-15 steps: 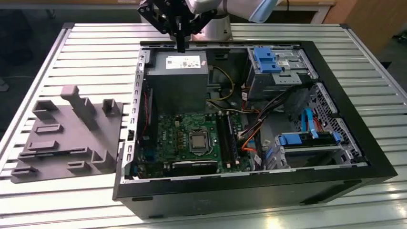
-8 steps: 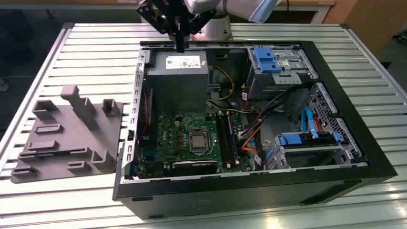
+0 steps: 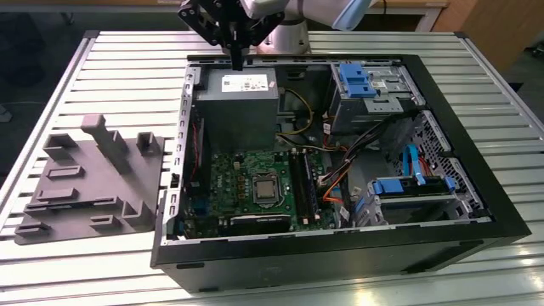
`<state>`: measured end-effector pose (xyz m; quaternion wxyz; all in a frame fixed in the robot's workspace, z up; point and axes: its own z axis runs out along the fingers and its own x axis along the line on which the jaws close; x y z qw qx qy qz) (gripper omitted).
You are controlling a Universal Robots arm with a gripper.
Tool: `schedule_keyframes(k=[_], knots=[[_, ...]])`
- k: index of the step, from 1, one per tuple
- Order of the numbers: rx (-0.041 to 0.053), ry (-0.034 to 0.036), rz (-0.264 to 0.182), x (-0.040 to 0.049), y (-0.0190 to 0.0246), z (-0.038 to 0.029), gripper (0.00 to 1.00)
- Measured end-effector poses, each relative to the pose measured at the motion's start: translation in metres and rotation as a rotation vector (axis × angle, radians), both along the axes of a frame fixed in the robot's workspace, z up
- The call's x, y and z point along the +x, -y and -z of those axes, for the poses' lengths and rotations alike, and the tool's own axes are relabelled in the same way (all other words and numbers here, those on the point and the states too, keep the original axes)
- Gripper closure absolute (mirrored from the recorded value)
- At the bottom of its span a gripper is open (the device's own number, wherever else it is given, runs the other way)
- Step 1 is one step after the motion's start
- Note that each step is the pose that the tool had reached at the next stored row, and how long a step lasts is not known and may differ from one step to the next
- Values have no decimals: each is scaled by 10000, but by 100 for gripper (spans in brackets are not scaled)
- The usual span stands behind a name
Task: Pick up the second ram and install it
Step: 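Reach for the second ram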
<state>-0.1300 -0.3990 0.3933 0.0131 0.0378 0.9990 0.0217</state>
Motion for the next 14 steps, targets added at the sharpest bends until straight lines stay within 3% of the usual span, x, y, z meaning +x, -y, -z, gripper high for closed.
schedule_keyframes(k=[14], knots=[[1,0,0,-146,0,0,89]])
